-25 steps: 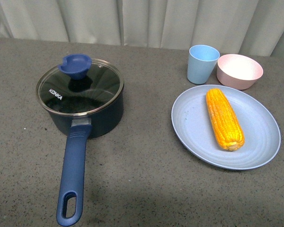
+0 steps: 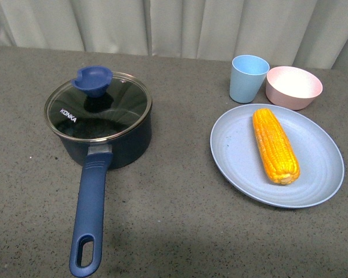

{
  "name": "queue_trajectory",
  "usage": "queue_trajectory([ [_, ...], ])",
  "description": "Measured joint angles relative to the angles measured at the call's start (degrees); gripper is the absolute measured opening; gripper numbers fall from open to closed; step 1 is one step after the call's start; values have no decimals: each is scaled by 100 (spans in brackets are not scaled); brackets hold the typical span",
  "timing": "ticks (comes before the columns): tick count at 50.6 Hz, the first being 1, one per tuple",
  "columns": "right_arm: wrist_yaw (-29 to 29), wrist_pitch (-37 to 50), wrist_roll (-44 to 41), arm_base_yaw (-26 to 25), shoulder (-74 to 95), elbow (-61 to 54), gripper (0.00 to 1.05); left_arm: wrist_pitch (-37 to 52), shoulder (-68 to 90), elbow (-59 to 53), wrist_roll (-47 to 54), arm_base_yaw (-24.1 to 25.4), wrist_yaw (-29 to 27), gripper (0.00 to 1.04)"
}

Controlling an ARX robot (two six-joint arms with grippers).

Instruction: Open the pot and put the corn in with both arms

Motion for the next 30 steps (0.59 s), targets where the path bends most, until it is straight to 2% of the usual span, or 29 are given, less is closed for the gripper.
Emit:
queue_trajectory([
  [30,0,0,0,0,0,0,95,0,0,0,0,0,0,98],
])
